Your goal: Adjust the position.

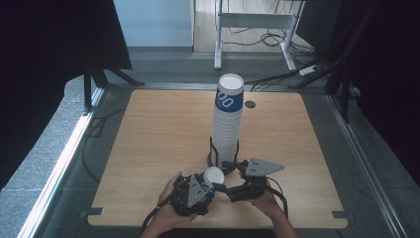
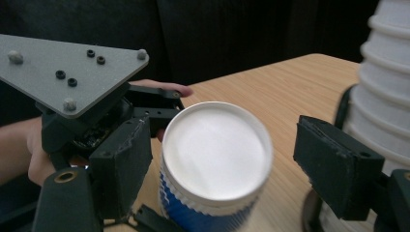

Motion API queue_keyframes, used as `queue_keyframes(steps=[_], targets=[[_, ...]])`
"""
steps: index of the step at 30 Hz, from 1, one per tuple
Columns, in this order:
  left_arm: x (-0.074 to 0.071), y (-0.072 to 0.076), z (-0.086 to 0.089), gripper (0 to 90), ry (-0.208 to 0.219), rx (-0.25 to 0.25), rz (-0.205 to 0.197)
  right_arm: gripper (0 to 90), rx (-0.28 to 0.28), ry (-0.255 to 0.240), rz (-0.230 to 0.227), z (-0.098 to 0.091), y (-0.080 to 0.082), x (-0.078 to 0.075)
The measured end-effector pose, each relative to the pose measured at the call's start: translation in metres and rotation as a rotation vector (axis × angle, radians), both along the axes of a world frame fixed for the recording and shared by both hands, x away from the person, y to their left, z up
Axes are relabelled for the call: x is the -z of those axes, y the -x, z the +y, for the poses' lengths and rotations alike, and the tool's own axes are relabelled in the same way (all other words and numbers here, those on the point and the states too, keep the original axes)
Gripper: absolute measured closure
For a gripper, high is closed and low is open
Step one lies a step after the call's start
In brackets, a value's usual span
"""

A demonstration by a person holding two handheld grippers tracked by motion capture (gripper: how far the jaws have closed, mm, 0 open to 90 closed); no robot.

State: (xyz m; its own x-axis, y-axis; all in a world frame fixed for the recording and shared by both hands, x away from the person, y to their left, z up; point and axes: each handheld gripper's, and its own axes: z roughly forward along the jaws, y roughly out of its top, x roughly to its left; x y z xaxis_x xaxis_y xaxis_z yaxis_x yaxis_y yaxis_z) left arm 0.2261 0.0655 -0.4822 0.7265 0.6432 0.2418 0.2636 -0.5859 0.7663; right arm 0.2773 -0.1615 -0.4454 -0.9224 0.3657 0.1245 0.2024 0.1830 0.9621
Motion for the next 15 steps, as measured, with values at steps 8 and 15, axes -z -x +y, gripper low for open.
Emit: queue_keyframes(steps=[8, 15], targets=[[0.002, 0.003, -0.005, 20.3, -0.084, 0.007, -0.037, 20.6, -0.019, 0.109, 0.010, -0.017, -0.003, -0.006], [0.005, 0.007, -0.012, 20.3, -0.187, 0.016, -0.083, 19.6, -0.101, 0.248, 0.050, -0.017, -0.003, -0.002]])
